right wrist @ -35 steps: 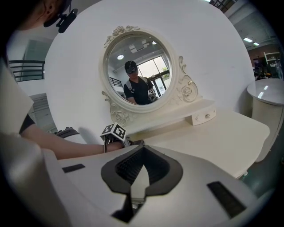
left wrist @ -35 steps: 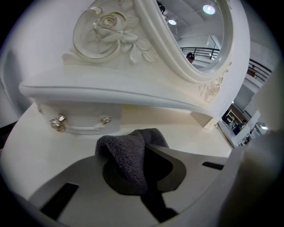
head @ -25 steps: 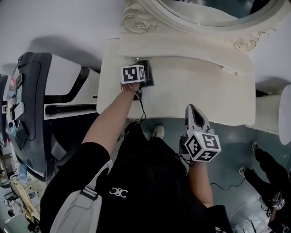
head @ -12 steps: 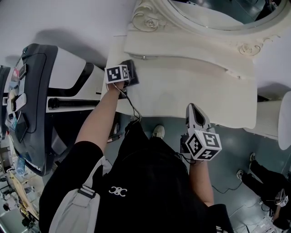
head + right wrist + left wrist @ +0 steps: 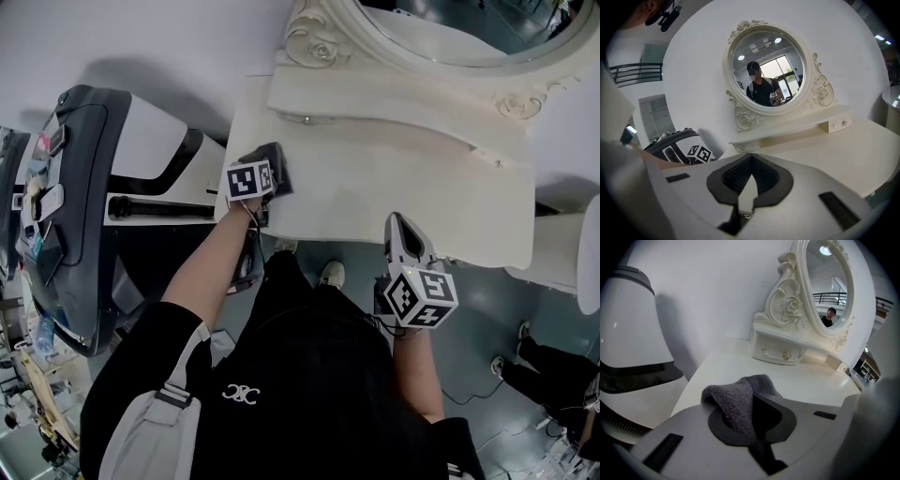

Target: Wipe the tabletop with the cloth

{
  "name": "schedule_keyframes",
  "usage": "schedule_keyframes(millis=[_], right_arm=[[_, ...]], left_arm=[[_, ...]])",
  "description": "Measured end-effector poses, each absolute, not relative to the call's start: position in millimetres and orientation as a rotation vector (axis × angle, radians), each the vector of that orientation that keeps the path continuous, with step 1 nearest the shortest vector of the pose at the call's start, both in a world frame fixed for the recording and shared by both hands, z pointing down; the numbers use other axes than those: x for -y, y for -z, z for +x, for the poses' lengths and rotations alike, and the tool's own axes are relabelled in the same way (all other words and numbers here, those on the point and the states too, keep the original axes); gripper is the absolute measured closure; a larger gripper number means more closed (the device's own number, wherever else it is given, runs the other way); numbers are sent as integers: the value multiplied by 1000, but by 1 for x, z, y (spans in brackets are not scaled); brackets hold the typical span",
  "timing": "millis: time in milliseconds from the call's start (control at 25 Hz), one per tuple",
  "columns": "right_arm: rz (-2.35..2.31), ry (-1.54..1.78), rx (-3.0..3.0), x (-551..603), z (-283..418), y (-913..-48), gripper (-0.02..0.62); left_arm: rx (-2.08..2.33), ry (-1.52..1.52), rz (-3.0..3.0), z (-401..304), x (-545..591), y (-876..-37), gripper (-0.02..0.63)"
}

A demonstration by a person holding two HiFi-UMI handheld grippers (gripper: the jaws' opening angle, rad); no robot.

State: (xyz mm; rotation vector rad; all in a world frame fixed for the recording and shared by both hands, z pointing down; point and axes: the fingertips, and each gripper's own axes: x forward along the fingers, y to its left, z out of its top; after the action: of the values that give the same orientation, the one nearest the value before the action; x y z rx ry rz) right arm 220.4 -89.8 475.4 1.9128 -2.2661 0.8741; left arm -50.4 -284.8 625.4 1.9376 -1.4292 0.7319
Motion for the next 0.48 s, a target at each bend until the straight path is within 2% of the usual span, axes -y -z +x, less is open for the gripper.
schedule_keyframes(millis=[240, 480], right_arm=[[1915, -868, 2267, 87, 219, -474, 584], [1983, -872, 2207, 69, 235, -476, 584]], left_arm=[[1377, -722, 1946, -15, 273, -628, 588], [1279, -744, 2007, 60, 275, -629, 588]])
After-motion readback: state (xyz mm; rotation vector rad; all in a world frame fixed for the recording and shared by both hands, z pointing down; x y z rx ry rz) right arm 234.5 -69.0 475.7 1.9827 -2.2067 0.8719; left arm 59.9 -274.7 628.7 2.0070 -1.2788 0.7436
